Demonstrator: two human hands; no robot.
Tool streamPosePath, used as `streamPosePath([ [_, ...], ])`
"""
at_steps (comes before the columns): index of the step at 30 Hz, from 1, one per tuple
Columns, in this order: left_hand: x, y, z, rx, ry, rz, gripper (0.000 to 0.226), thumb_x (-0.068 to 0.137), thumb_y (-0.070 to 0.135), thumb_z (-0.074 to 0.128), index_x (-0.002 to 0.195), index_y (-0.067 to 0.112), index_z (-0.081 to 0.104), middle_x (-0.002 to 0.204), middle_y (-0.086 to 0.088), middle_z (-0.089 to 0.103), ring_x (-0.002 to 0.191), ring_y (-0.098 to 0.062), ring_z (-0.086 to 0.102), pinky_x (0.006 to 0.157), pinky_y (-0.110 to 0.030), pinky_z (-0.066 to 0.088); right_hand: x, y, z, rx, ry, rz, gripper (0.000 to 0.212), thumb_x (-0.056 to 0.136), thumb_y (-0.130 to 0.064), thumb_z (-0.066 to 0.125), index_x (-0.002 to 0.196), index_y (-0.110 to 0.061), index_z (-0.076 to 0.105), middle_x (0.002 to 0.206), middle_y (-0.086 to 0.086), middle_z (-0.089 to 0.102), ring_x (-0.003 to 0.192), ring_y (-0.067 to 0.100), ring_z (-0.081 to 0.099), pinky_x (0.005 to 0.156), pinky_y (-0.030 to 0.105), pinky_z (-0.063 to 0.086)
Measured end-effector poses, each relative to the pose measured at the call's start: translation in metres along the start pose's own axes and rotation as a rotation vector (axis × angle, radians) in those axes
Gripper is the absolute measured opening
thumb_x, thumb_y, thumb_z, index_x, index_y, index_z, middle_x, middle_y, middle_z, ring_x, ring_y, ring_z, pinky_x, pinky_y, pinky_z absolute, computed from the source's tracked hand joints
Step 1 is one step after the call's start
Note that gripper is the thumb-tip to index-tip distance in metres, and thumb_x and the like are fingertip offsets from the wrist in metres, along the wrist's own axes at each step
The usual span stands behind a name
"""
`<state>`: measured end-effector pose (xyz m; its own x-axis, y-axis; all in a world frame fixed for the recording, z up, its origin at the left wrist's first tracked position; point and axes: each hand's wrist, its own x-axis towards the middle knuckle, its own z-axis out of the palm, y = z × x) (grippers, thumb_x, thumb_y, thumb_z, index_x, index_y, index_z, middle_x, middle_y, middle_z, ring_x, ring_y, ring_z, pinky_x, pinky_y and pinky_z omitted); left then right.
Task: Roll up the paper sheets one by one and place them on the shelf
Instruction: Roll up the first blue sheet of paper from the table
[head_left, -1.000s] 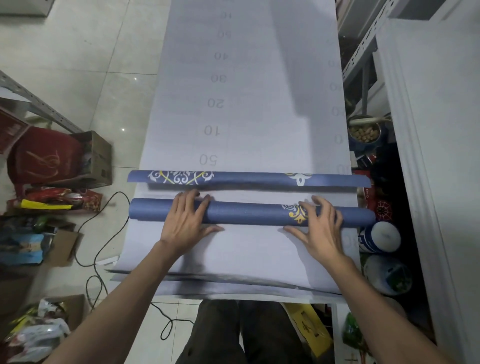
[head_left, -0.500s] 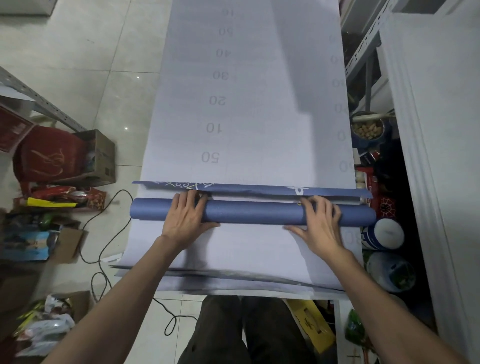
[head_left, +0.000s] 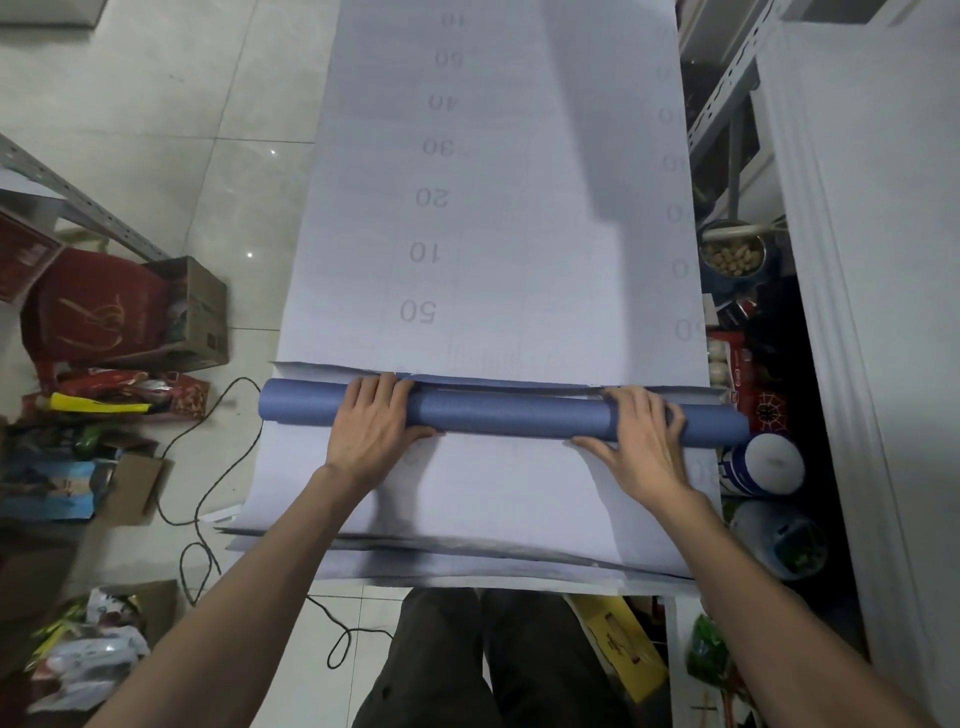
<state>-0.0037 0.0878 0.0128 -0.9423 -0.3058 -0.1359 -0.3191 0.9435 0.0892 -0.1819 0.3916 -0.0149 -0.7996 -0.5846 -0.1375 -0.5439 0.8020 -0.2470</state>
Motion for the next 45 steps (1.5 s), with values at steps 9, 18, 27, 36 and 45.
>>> streamPosePath([
  [9, 0.005, -0.001, 0.002, -0.205, 0.013, -0.070, 0.045, 0.099, 0.036, 0.058, 0.128, 0.002, 0.055, 0.142, -0.019, 0.051, 0.132, -0.039, 0.046, 0.118, -0.050, 0.025, 0.008, 0.000, -0.006, 0.017, 0.024, 0.005, 0.054, 0.098, -0.055, 0.045, 0.136, -0.018, 0.056, 0.151, 0.006, 0.045, 0.141, 0.027, 0.034, 0.112, 0.043, 0.020],
  [18, 0.003, -0.007, 0.005, -0.216, -0.079, -0.008, 0.044, 0.099, 0.036, 0.057, 0.130, 0.005, 0.055, 0.122, -0.015, 0.056, 0.106, -0.039, 0.053, 0.103, -0.046, 0.036, 0.008, 0.007, -0.016, -0.032, -0.088, -0.032, 0.059, 0.094, -0.064, 0.037, 0.129, -0.020, 0.056, 0.123, 0.003, 0.056, 0.117, 0.025, 0.048, 0.109, 0.043, 0.024],
  [27, 0.002, -0.029, -0.061, -0.237, 0.102, 0.153, 0.035, 0.095, 0.033, 0.065, 0.122, 0.011, 0.057, 0.116, -0.006, 0.064, 0.102, -0.031, 0.057, 0.097, -0.037, 0.038, -0.032, -0.031, -0.058, 0.043, 0.178, -0.021, 0.047, 0.096, -0.057, 0.043, 0.119, -0.018, 0.057, 0.112, 0.002, 0.062, 0.107, 0.024, 0.055, 0.101, 0.040, 0.031],
  [36, 0.060, 0.041, -0.162, -0.226, 0.239, 0.586, 0.043, 0.094, 0.037, 0.064, 0.129, 0.012, 0.057, 0.123, -0.004, 0.063, 0.111, -0.029, 0.055, 0.101, -0.038, 0.039, -0.125, -0.025, -0.140, 0.050, 0.542, 0.317, 0.042, 0.094, -0.058, 0.048, 0.114, -0.021, 0.057, 0.111, -0.001, 0.063, 0.104, 0.023, 0.056, 0.097, 0.040, 0.034],
  [45, 0.066, 0.258, -0.173, -0.277, 0.204, 1.139, 0.043, 0.093, 0.036, 0.066, 0.128, 0.012, 0.059, 0.122, -0.009, 0.058, 0.101, -0.038, 0.057, 0.093, -0.048, 0.047, -0.313, 0.021, -0.169, -0.028, 0.721, 0.844, 0.040, 0.092, -0.045, 0.066, 0.117, -0.013, 0.063, 0.114, 0.005, 0.066, 0.106, 0.029, 0.059, 0.101, 0.047, 0.040],
])
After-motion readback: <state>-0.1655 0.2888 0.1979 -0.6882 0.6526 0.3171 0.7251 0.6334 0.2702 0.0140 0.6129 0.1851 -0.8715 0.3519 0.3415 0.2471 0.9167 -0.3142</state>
